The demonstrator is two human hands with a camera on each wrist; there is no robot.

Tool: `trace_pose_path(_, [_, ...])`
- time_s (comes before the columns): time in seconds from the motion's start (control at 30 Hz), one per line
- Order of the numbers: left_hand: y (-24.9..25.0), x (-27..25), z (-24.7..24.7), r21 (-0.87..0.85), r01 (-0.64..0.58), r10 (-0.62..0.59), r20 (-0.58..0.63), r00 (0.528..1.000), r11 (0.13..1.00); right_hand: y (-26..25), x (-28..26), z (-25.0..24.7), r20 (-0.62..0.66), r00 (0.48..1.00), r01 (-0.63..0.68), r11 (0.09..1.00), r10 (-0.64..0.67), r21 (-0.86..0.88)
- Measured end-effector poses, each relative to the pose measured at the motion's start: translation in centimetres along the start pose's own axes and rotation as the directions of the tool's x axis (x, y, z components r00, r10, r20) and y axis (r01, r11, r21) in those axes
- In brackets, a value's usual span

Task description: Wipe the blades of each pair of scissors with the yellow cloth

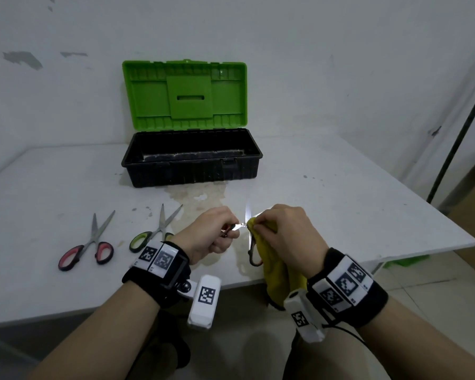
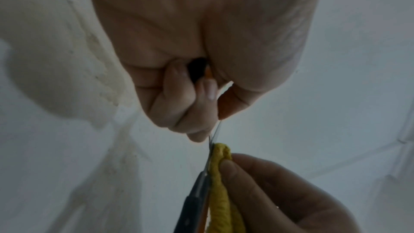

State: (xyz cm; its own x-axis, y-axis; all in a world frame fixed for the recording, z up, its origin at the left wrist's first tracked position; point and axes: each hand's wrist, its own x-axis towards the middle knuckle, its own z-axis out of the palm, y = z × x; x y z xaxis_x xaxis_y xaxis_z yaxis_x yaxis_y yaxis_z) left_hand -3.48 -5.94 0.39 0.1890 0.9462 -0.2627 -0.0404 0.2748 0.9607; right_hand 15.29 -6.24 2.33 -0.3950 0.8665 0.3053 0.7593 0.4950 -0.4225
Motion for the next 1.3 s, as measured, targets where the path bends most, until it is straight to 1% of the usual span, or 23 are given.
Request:
trace_pose_path(0.1, [0.0, 0.0, 0.4, 0.033, 0.009, -0.01, 0.005, 1.0, 0.999, -0.4, 0.2, -0.3, -0.018, 0.999, 0.031, 1.0, -0.031, 0.001])
trace_pose_path(0.2, [0.2, 0.0, 1.0, 0.078, -0.02, 0.019, 0.014, 1.0, 0.997, -1.1, 0.1, 0.2, 0.014, 0.998, 0.061, 0.998, -0.061, -0.017])
trace_pose_path(0.33, [0.1, 0.0, 0.8, 0.067, -0.031, 0.031, 0.003, 1.0, 0.997, -0.2, 0.1, -0.4, -0.012, 0.999, -0.052, 0.998, 0.051, -0.03])
trace_pose_path(0.4, [0.0, -0.1, 0.7, 0.067, -0.026, 0.026, -0.003, 1.0, 0.997, 0.3, 0.2, -0.9, -0.039, 0.997, -0.075, 0.996, 0.073, -0.049])
trace_pose_path(0.47, [0.2, -0.1, 0.8, 0.066, -0.022, 0.021, 0.01, 1.0, 0.998, 0.0, 0.2, -1.0, -0.042, 0.998, -0.037, 0.999, 0.036, -0.028])
trace_pose_path(0.57, [0.4, 0.1, 1.2, 0.072, -0.027, 0.025, 0.024, 0.999, 0.997, -0.9, 0.2, -0.5, -0.001, 1.0, 0.023, 1.0, -0.023, -0.003])
trace_pose_path(0.73, [0.2, 0.0, 0.6, 0.059, -0.036, 0.036, 0.009, 0.999, 0.998, -0.2, 0.1, -1.2, 0.052, 0.998, -0.025, 0.999, 0.027, -0.027])
trace_pose_path(0.83, [0.1, 0.1, 0.6, 0.059, -0.024, 0.023, 0.01, 1.0, 0.998, -0.2, 0.3, -1.9, 0.038, 0.999, -0.01, 1.0, 0.011, -0.026])
trace_pose_path(0.93, [0.2, 0.1, 1.1, 0.065, -0.025, 0.023, 0.027, 0.999, 0.998, -0.9, 0.5, -1.3, 0.023, 0.999, 0.038, 0.998, -0.038, -0.04])
trace_pose_path(1.03, [0.0, 0.2, 1.2, 0.077, -0.029, 0.029, 0.011, 1.0, 0.997, -0.8, 0.1, -0.4, 0.078, 0.996, 0.041, 0.997, -0.036, -0.067])
trace_pose_path(1.13, [-0.4, 0.2, 0.8, 0.031, -0.019, 0.02, -0.01, 1.0, 0.999, -0.3, -0.1, -0.9, 0.127, 0.992, 0.025, 0.998, -0.017, -0.06])
trace_pose_path(1.2, [-0.4, 0.2, 0.8, 0.026, -0.014, 0.014, -0.008, 1.0, 1.0, -0.4, 0.0, -1.4, 0.095, 0.995, 0.022, 0.999, -0.019, -0.028])
trace_pose_path(1.23, [-0.3, 0.1, 0.9, 0.029, -0.014, 0.015, -0.004, 1.0, 0.999, -0.5, 0.1, -1.5, 0.074, 0.997, 0.032, 0.999, -0.03, -0.028])
trace_pose_path(1.3, [-0.1, 0.1, 1.3, 0.054, -0.033, 0.033, -0.002, 0.999, 0.998, -1.2, 0.3, -1.1, 0.072, 0.996, 0.052, 0.997, -0.048, -0.048])
